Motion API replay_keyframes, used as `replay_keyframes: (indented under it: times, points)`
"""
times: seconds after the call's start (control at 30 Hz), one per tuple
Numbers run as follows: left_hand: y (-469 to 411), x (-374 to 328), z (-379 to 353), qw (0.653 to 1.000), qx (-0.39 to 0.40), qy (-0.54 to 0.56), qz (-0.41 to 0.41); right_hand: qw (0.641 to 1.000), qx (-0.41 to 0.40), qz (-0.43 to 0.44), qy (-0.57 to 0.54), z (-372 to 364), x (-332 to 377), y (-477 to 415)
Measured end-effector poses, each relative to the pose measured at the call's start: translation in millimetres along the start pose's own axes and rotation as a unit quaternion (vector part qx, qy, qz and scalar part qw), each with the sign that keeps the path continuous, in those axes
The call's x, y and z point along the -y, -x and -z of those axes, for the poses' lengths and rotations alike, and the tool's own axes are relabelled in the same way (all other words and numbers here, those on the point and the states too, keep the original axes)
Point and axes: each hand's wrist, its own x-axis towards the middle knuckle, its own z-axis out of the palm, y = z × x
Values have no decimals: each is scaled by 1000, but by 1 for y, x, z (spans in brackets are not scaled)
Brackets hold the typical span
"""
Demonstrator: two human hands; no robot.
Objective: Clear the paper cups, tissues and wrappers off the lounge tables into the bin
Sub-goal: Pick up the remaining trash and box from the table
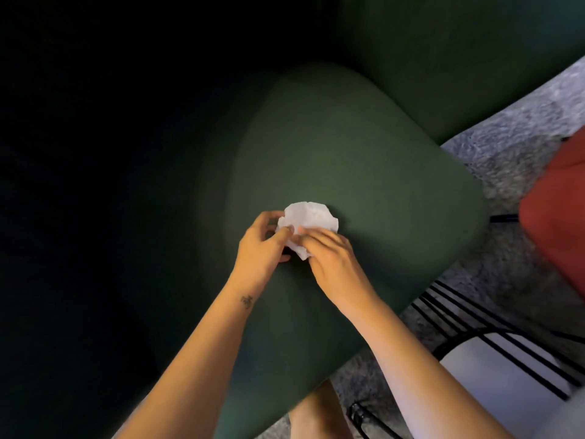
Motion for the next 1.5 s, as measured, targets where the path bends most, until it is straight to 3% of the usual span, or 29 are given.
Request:
replay_keyframes:
  times: [0.13, 0.3, 0.43, 0.6, 0.8, 1.03, 1.23, 1.4, 1.5]
  points:
    - [28, 0, 12, 998, 40, -27, -36, 1000, -15, 2, -25, 9, 24, 28]
    - [95, -16, 27, 986, 118, -28, -117, 985, -127, -85, -81, 27, 74, 77]
    - [164, -42, 32, 955, 220, -54, -190, 955, -239, -131, -114, 66, 116, 113]
    - [242, -82, 20, 902, 284, -121, -301, 926, -330, -158, -98, 129, 166, 173]
    - [317, -117, -28, 849, 356, -131, -369, 867, -359, -219, -267, 186, 184, 266]
    - [395, -93, -124, 780, 422, -227, -403, 754, -526, -310, -241, 214, 172, 373]
    - [450, -32, -196, 713, 474, -318, -407, 659, -608, -381, -224, 224, 150, 453]
    - [470, 6, -248, 729, 462, -331, -381, 689, -585, -352, -244, 219, 121, 497]
    - [475, 23, -273, 764, 489, -313, -280, 703, -583, -346, -215, 212, 96, 517]
